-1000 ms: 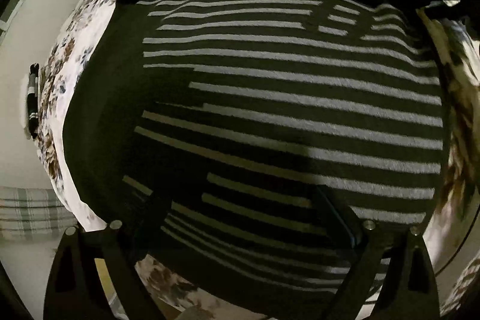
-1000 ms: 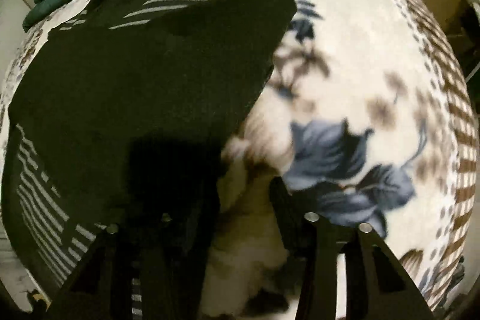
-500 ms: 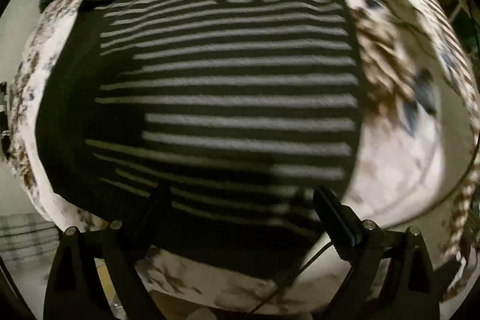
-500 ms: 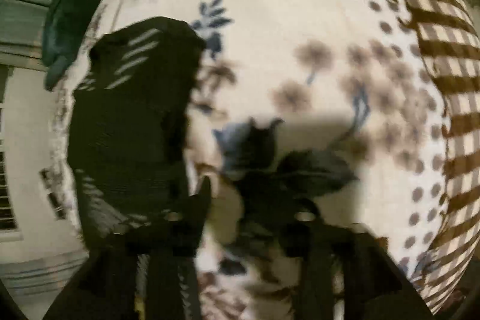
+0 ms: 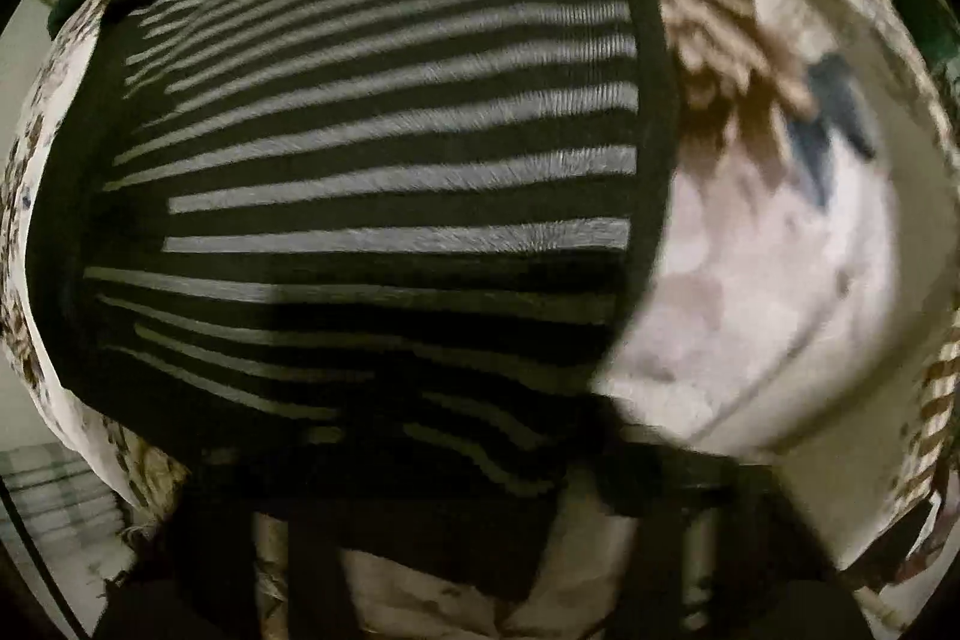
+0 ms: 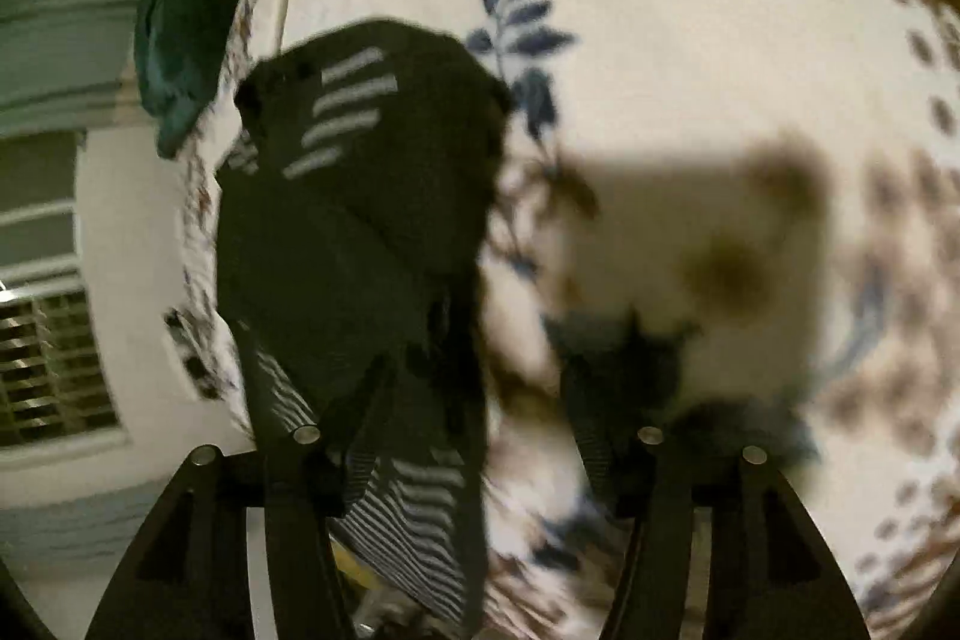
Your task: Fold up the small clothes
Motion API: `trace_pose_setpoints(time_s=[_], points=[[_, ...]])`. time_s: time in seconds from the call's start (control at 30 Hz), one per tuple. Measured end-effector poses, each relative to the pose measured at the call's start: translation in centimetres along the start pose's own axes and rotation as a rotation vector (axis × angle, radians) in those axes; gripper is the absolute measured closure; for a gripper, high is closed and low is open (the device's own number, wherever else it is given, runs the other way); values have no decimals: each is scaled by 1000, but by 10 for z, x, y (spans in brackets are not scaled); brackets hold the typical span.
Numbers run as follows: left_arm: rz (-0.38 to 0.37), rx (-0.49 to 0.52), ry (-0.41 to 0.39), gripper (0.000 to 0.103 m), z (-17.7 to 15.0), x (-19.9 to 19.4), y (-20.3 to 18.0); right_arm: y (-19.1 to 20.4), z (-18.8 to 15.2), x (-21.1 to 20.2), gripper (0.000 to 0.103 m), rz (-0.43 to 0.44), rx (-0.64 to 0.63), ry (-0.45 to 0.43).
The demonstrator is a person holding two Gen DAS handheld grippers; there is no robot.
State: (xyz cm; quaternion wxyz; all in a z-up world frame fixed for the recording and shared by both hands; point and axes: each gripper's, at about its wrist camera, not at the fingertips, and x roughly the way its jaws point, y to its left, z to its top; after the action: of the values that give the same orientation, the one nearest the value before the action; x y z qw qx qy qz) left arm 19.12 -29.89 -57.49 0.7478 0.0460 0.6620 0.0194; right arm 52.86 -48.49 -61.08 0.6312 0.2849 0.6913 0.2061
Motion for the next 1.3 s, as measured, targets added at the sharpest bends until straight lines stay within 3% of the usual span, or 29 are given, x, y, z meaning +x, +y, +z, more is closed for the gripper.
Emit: trace_pose_setpoints(time_s=[0.03,0.3,0.37,0.4,0.53,0.63,0.8,0.97,1.1,1.3], points=[[9,4,-16,98,-1,-6,2,0,5,4,41,18,15,-13],[-10,-45,-90,99,4,-47,26,-6,51,25,41,86,123,-78],[-4,-55,-109,99,6,-59,32,1,59,33,67,70,132,-85],[-5,-60,-115,99,6,-64,36,7,62,37,92,57,124,-85],[-29,-109,-146,99,4,-90,60,43,63,38,96,-85,68,-115],[-51,-156,-174,99,1,-107,92,68,61,21,97,-109,60,-133],[-111,-297,-187,99,2,-121,163,149,65,-4,97,-169,-12,-134],[-162,-425,-175,99,-2,-117,243,246,74,4,97,-210,-87,-124],[-221,-509,-161,99,-5,-100,307,317,84,51,97,-260,-92,-123],[-285,-600,-132,99,-10,-67,389,404,108,160,97,-332,-89,-99]])
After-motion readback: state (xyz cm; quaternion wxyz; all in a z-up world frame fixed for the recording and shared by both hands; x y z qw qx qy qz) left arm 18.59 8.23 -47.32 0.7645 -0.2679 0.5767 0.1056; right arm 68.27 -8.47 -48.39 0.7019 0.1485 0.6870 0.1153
